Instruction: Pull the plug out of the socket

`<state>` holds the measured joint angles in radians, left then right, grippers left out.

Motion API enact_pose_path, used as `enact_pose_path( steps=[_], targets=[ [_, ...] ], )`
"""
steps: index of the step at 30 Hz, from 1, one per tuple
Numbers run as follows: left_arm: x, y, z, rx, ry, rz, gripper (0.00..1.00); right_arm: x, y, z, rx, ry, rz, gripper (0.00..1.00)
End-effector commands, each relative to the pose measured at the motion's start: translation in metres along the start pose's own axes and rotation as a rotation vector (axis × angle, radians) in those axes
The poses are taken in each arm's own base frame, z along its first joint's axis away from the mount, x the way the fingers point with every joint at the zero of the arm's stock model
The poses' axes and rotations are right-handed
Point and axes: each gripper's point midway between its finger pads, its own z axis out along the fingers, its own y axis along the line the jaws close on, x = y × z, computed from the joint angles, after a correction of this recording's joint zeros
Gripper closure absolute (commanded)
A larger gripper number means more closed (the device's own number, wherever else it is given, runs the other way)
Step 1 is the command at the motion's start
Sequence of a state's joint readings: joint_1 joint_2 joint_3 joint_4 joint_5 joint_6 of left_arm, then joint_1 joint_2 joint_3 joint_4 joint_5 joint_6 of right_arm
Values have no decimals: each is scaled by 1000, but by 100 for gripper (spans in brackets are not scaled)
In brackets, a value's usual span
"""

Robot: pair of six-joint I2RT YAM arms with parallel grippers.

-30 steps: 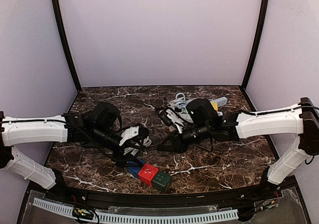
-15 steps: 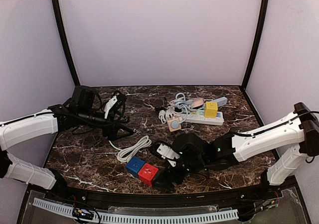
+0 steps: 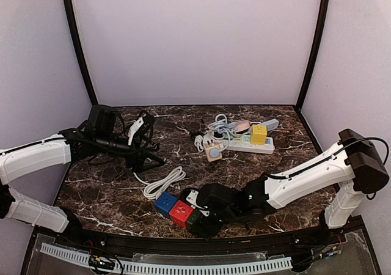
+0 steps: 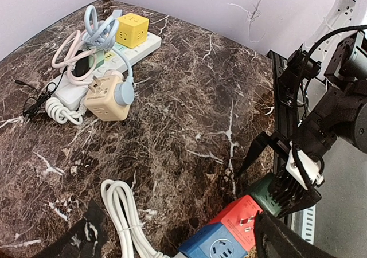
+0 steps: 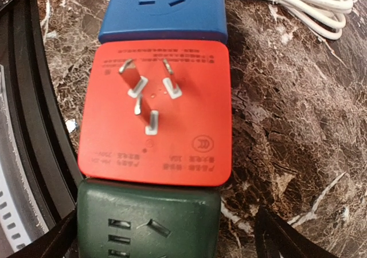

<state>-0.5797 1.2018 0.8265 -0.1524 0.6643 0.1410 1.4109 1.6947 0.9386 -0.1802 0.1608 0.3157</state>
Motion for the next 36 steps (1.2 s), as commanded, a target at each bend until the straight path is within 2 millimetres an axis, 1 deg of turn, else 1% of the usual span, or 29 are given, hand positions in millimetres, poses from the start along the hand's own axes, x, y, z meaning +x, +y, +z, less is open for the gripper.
enact_pose_path(
  steps=[1, 2, 5, 7, 9, 11, 13, 14, 16, 18, 19, 20, 21, 22, 23, 26, 28, 29, 31, 34, 36],
  targets=[
    [2, -1, -1, 17, 1, -11, 12, -9, -2, 10, 49, -11, -8, 16],
    [2, -2, -1, 21, 1, -12, 12, -9, -1, 12, 47, -6, -12, 25],
    [4, -3, 0, 24, 6, -9, 12, -11, -1, 13, 50, -12, -12, 61],
    [4, -3, 0, 26, 9, -4, 12, -16, -5, 8, 56, -29, 1, 81],
    [6, -4, 0, 30, 13, 4, 12, -24, -10, -2, 50, -61, 26, 100],
    [7, -6, -1, 40, 16, 16, 12, -37, -14, -15, 14, -114, 60, 100],
    [5, -12, -2, 73, 7, 27, 12, -52, -18, -30, -46, -181, 94, 100],
    [4, -15, -3, 82, 1, 30, 12, -61, -20, -42, -85, -226, 108, 100],
    [4, -21, -3, 106, -7, 38, 12, -70, -24, -55, -155, -273, 126, 100],
    [5, -28, 1, 113, 5, 64, 12, -85, -27, -69, -231, -332, 134, 100],
    [11, -35, 7, 122, 36, 75, 12, -90, -28, -75, -274, -349, 137, 100],
    [10, -39, 9, 127, 46, 105, 12, -95, -28, -80, -311, -360, 134, 100],
    [18, -46, 15, 136, 88, 112, 12, -100, -28, -85, -347, -368, 129, 100],
    [15, -50, 16, 143, 94, 134, 12, -104, -28, -89, -377, -373, 123, 100],
    [19, -55, 20, 160, 120, 135, 12, -107, -28, -92, -403, -376, 118, 100],
    [17, -58, 22, 162, 132, 154, 11, -114, -25, -100, -488, -370, 96, 100],
    [18, -53, 22, 131, 152, 174, 9, -119, -22, -106, -534, -367, 75, 100],
    [18, -46, 23, 97, 166, 189, 8, -117, -20, -107, -553, -343, 69, 100],
    [23, -40, 23, 66, 197, 186, 7, -119, -16, -111, -576, -324, 55, 100],
    [30, -40, 25, 74, 218, 167, 6, -118, -15, -114, -580, -315, 48, 100],
    [33, -45, 26, 106, 220, 150, 6, -119, -17, -118, -564, -328, 42, 100]
  ],
)
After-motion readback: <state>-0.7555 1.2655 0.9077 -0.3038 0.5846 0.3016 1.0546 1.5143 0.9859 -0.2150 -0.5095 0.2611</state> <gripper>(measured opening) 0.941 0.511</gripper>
